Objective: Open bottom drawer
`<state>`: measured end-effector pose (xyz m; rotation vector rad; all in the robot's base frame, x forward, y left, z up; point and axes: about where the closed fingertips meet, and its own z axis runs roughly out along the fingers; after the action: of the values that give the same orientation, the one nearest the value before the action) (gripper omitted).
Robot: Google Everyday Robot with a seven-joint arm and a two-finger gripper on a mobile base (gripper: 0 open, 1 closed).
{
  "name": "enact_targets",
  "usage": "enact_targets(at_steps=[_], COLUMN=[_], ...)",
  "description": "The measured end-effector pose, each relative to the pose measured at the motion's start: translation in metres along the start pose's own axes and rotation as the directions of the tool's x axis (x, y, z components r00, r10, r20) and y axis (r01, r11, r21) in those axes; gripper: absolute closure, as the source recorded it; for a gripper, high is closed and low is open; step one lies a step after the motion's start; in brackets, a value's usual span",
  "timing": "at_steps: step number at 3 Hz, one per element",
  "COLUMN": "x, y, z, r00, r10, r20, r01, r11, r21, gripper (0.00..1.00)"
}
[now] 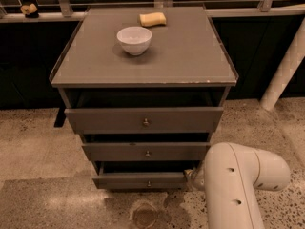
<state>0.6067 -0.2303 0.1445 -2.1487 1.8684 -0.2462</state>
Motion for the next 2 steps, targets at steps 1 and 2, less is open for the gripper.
enact_targets(at_steps=[1,2], x=[0.0,-0.0003], y=[0.0,-0.0007], z=[-0.0001,-0.0021], r00=[1.0,1.0], r10=[0.0,0.0], r20=[0.0,0.0], r01=[0.0,0.0], r11=[1.0,1.0], r21=[0.0,0.0], gripper=[1.0,1.0])
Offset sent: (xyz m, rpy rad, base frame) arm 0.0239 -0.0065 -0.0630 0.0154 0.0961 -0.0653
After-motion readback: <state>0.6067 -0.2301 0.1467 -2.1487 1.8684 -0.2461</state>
